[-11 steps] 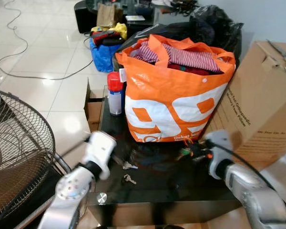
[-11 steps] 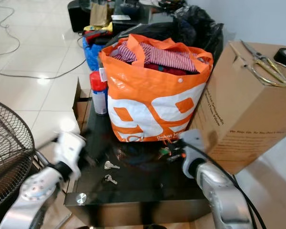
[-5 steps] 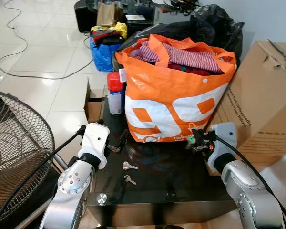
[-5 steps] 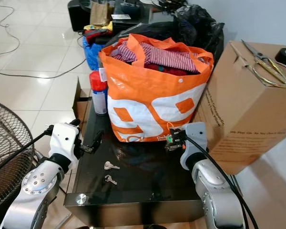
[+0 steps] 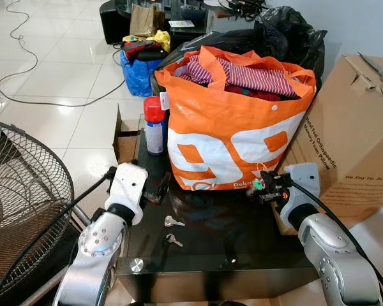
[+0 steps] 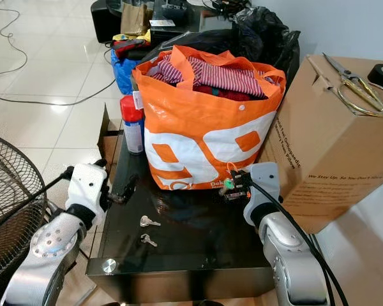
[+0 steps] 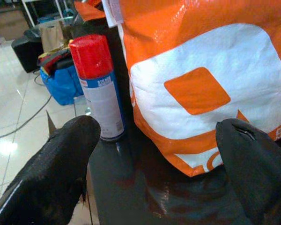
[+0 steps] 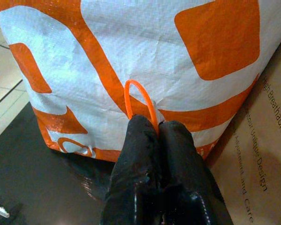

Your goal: Hang keys on a hook

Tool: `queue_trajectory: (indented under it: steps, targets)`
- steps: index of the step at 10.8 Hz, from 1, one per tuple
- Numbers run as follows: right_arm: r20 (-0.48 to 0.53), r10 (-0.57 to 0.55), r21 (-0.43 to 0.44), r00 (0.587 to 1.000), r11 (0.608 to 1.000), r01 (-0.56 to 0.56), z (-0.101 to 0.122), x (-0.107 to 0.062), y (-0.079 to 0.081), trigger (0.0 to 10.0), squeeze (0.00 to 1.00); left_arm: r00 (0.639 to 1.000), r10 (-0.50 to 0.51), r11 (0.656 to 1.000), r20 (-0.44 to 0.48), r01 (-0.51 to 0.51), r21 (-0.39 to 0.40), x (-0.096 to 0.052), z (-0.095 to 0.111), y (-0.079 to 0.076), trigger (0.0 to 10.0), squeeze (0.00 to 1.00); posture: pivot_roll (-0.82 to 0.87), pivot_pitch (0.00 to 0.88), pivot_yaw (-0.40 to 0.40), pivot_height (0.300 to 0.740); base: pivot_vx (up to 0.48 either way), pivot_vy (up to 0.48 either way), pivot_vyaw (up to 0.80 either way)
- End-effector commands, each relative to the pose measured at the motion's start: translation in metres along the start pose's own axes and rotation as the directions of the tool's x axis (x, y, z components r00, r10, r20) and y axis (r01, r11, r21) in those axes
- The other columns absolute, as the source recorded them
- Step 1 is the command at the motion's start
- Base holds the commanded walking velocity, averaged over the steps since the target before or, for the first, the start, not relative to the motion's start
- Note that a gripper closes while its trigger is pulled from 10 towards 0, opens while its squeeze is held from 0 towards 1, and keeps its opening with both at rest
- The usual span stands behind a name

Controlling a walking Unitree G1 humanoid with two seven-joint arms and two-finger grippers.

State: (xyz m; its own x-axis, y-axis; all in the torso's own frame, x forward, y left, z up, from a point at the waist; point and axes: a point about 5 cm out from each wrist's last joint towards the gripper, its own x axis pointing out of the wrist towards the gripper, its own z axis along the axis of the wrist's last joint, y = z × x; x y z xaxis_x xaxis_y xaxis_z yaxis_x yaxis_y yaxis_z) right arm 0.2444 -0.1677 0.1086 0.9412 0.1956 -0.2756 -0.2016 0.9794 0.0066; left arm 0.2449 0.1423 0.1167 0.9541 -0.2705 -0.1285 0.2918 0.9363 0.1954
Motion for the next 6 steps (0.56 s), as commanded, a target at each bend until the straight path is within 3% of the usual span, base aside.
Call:
queue_trajectory:
  steps: [1,6]
  targets:
    - [0.013,-0.017,-0.013,1.0,1.0,0.017,0.0032,0.0025,-0.0029,10.0,0.0,1.0,-0.009,1.0,-0.015,0.009,0.005,0.0014,-0.0021,-0.0022,10.0,0.0,-0.01,0.0,-0.036,0.74,0.0,0.0,0.0]
    - [0.017,-0.024,-0.025,1.0,0.999,0.025,0.0073,0.0045,-0.0051,10.0,0.0,1.0,-0.015,1.0,-0.008,0.014,-0.003,0.006,0.0008,-0.0025,10.0,0.0,-0.03,0.0,-0.042,0.74,0.0,0.0,0.0]
